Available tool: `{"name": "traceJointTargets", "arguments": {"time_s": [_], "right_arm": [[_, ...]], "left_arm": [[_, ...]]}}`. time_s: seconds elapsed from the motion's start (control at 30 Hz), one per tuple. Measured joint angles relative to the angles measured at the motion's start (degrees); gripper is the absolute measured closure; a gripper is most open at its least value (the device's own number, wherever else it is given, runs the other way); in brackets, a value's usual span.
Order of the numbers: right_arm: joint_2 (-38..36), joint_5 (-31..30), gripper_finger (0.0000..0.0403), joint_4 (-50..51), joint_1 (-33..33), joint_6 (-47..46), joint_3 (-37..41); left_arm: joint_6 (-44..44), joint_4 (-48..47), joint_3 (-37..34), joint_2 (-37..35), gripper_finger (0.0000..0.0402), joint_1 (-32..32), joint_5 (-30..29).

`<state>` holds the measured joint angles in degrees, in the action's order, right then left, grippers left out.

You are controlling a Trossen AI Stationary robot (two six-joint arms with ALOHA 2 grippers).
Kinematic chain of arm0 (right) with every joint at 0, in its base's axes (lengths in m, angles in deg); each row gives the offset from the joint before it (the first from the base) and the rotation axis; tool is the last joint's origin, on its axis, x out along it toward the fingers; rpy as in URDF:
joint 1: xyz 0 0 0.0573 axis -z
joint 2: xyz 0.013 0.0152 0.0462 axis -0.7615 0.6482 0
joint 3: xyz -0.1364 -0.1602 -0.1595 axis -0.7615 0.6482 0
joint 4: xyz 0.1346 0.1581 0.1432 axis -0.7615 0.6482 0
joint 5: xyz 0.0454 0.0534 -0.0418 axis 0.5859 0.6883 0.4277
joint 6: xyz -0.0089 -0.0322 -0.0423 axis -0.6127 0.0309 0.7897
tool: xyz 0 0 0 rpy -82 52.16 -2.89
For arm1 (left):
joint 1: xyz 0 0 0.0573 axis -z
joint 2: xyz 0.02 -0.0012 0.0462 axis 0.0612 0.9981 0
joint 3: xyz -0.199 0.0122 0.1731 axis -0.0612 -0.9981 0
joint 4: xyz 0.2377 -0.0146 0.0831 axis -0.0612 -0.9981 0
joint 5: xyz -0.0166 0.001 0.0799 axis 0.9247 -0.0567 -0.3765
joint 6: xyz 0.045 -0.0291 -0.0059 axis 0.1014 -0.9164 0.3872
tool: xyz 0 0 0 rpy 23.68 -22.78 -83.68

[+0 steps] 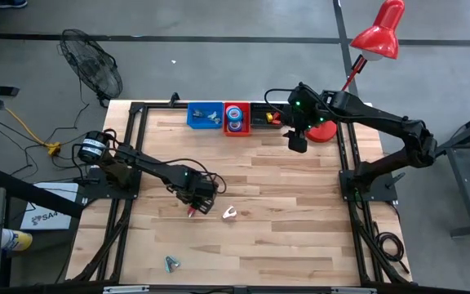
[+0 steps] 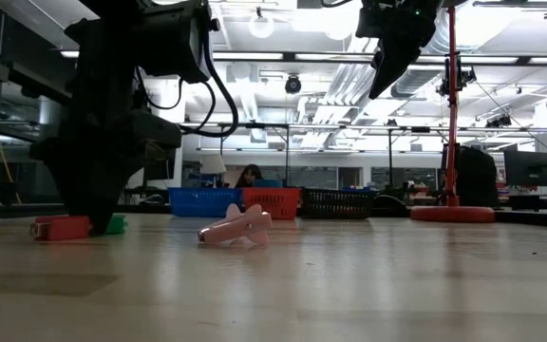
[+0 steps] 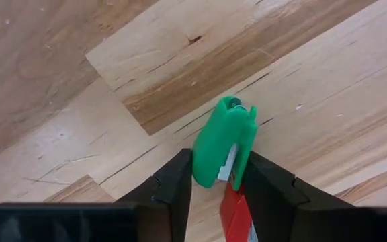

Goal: Pick and place Stapler, Stapler remover, tape
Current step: Put the green stapler into the black basket

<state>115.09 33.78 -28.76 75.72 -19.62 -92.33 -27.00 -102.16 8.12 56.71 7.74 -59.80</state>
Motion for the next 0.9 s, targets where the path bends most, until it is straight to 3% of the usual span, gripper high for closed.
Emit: {"name": "traceJointTargets", "arguments": {"time_s": [0.5,0.9], "right_arm": [[0.0,0.0,0.0215,0.0,0.0,0.0,0.0],[0.0,0.0,0.0213,0.0,0.0,0.0,0.0]], "left_arm": [[0.5,-0.7,0.1,0.0,0.033,0.0,-0.1],[0.9,-0.8,0.1,0.0,0.033,0.0,-0.3]]}}
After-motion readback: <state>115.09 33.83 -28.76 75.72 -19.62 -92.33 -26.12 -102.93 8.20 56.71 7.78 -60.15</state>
